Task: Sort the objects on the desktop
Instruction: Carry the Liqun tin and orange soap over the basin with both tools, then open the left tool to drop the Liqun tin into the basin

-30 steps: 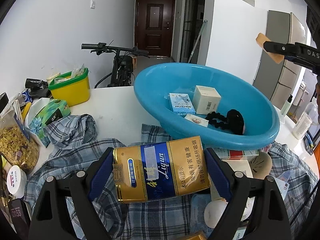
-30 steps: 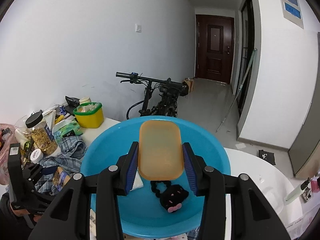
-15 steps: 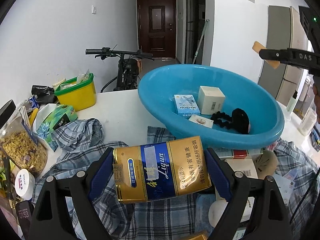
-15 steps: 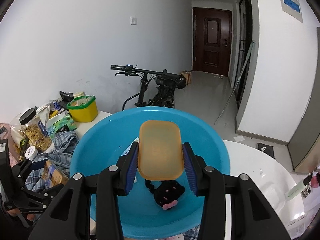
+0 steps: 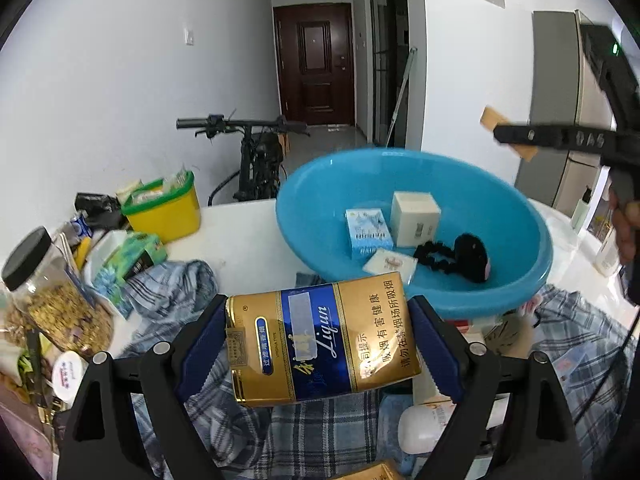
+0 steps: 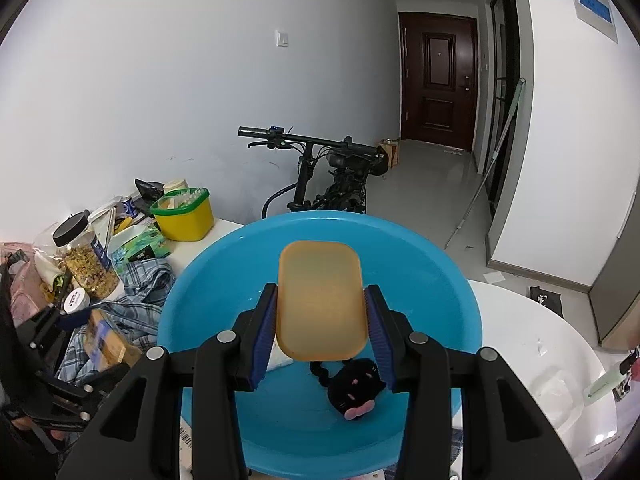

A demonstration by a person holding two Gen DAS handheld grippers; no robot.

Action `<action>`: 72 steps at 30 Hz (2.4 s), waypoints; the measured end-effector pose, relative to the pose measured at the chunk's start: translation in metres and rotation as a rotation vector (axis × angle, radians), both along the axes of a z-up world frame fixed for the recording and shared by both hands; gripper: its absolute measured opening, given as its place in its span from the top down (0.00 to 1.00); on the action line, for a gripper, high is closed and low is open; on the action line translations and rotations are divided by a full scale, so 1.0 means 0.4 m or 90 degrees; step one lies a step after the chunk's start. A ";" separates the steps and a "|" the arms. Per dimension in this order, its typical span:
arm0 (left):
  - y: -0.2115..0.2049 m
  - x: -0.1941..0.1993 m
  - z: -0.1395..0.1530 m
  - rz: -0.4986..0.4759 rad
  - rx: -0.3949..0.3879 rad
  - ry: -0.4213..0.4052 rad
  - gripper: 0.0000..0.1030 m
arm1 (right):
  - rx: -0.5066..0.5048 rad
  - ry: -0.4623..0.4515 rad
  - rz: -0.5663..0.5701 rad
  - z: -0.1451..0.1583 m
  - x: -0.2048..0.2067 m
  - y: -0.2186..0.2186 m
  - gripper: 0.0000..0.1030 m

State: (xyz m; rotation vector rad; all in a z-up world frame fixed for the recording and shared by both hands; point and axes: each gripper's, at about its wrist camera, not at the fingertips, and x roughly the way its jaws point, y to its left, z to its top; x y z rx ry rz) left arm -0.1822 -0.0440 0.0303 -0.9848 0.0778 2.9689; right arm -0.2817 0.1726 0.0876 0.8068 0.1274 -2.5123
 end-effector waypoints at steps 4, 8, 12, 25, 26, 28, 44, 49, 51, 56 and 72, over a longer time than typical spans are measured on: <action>0.005 0.009 0.070 0.002 -0.010 0.022 0.13 | -0.010 0.000 -0.002 0.006 -0.002 0.017 0.59; 0.028 0.011 0.164 -0.001 -0.032 0.073 0.13 | -0.025 0.002 -0.013 0.015 0.000 0.042 0.59; 0.064 -0.011 0.220 -0.022 -0.031 0.105 0.13 | -0.036 0.006 -0.017 0.024 0.003 0.057 0.59; 0.157 -0.181 0.197 -0.089 0.009 0.098 0.13 | -0.022 0.005 -0.016 0.022 -0.003 0.050 0.59; 0.154 -0.195 0.190 -0.085 0.012 0.097 0.13 | -0.024 0.004 -0.014 0.021 -0.004 0.053 0.59; 0.148 -0.213 0.179 -0.082 0.016 0.095 0.13 | -0.028 0.003 -0.024 0.022 -0.008 0.063 0.59; 0.083 -0.268 0.118 -0.064 0.006 0.057 0.13 | 0.003 0.021 -0.033 0.011 -0.007 0.014 0.59; 0.094 -0.277 0.102 -0.091 0.015 0.028 0.13 | 0.008 0.023 -0.033 0.009 -0.005 0.005 0.59; 0.098 -0.280 0.097 -0.088 0.014 0.026 0.13 | 0.008 0.022 -0.032 0.010 -0.005 0.005 0.59; 0.106 -0.275 0.096 -0.085 0.007 0.029 0.13 | 0.009 0.033 -0.042 0.015 -0.001 0.005 0.59; 0.109 -0.262 0.117 -0.078 0.010 0.045 0.13 | 0.024 0.050 -0.043 0.026 0.012 -0.012 0.59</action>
